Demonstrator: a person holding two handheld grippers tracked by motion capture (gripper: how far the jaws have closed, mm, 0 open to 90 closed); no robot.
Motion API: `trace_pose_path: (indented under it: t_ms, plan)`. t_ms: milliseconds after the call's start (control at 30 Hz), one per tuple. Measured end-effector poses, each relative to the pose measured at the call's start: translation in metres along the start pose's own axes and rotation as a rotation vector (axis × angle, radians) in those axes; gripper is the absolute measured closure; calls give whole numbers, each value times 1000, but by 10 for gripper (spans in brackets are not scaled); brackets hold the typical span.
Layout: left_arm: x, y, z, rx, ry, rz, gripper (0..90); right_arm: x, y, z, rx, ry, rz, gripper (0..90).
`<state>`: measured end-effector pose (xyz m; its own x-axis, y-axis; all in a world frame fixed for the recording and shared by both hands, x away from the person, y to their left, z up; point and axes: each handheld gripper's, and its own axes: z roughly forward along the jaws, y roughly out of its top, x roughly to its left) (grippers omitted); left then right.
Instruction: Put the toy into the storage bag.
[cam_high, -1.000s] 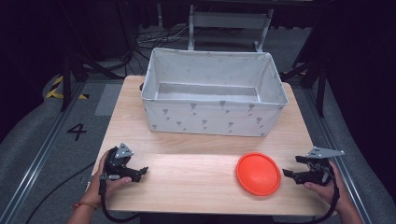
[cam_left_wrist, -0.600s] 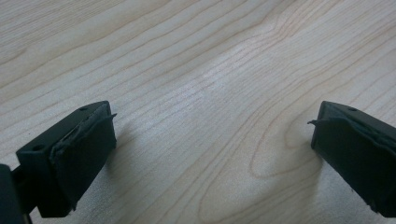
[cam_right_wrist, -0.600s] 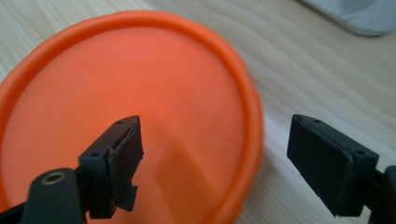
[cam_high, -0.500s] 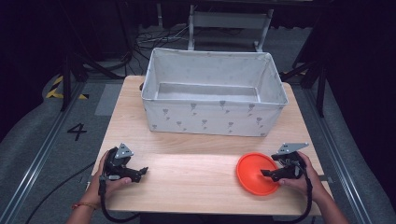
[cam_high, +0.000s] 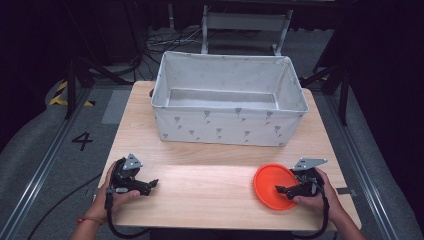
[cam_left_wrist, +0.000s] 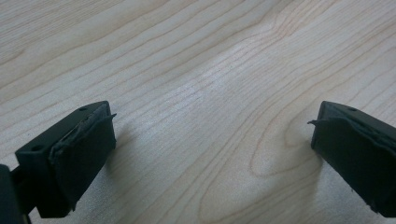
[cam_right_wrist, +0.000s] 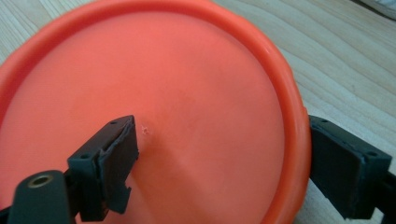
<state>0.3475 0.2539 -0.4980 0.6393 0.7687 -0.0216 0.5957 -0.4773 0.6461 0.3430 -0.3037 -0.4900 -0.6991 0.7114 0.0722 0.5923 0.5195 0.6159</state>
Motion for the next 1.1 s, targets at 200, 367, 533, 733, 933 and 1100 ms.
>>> trace_pose_path:
  t_ms: [200, 367, 533, 733, 933, 1100]
  plan:
    - [0, 0, 0, 0, 1, -1, 2, -7, 1, -4, -14, -6, 39, 367]
    - [0, 0, 0, 0, 1, -1, 2, -14, 3, -12, -33, -6, 40, 594]
    - [0, 1, 1, -4, 0, -4, 2, -9, 11, -20, -53, -19, -27, 682]
    - [0, 1, 1, -5, 3, -2, 2, -6, 20, -43, -107, 37, -48, 791]
    - [0, 1, 1, -6, 3, -2, 2, 7, 38, -60, -123, 67, -128, 822]
    - [0, 1, 1, -5, 3, -2, 2, 33, 62, -70, -83, 41, -267, 823]
